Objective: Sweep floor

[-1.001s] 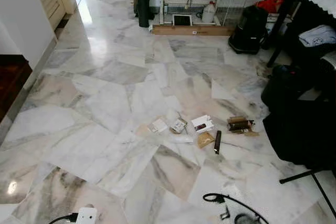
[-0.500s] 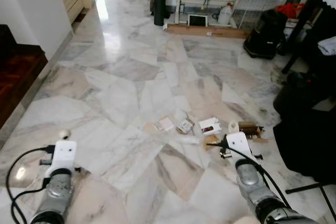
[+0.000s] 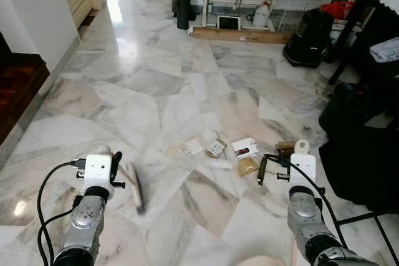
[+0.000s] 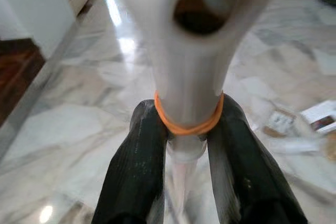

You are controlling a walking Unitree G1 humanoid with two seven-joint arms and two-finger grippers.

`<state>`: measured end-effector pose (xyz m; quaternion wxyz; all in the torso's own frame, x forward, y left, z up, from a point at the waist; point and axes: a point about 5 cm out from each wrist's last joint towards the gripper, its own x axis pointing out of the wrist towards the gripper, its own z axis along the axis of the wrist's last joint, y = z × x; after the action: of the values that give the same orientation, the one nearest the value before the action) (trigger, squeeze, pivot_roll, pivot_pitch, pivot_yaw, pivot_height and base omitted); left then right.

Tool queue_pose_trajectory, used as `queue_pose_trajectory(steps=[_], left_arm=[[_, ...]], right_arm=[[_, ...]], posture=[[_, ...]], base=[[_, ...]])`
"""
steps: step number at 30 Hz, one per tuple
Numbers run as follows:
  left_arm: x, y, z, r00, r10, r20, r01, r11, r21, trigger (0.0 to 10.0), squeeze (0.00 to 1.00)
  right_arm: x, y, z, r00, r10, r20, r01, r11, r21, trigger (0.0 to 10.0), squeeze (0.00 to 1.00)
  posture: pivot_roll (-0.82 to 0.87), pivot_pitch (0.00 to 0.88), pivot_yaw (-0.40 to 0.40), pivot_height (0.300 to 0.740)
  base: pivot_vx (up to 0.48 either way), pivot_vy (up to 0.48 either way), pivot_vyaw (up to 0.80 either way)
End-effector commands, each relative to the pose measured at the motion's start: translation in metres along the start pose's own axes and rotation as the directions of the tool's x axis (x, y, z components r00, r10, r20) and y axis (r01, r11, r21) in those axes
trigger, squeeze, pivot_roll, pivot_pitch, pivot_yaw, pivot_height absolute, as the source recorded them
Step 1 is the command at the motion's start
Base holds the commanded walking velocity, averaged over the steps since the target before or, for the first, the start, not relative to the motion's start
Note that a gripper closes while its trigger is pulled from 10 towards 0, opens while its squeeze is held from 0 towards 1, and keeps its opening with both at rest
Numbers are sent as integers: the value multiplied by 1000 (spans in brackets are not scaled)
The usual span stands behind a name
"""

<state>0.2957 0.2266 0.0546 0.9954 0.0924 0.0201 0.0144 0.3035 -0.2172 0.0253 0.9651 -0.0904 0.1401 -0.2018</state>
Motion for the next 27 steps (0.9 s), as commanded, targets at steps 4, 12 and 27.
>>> queue_pose_trajectory(steps=[4,12,27], left_arm=[[3,-3,9,998,-55,29,56,998,-26,10000,0],[6,-6,22,992,-108,67,110,993,-29,10000,0],[5,-13,28,986,-144,79,146,989,-24,10000,0]], right_arm=[[9,-7,26,991,-67,114,60,996,68,10000,0],[7,4,31,992,-44,121,19,980,197,10000,0],[-20,33,-19,980,187,-64,-171,965,198,10000,0]], posture=[[82,90,-51,740],[89,96,-53,740],[97,99,-56,740]], base=[[0,0,0],[0,0,0],[0,0,0]])
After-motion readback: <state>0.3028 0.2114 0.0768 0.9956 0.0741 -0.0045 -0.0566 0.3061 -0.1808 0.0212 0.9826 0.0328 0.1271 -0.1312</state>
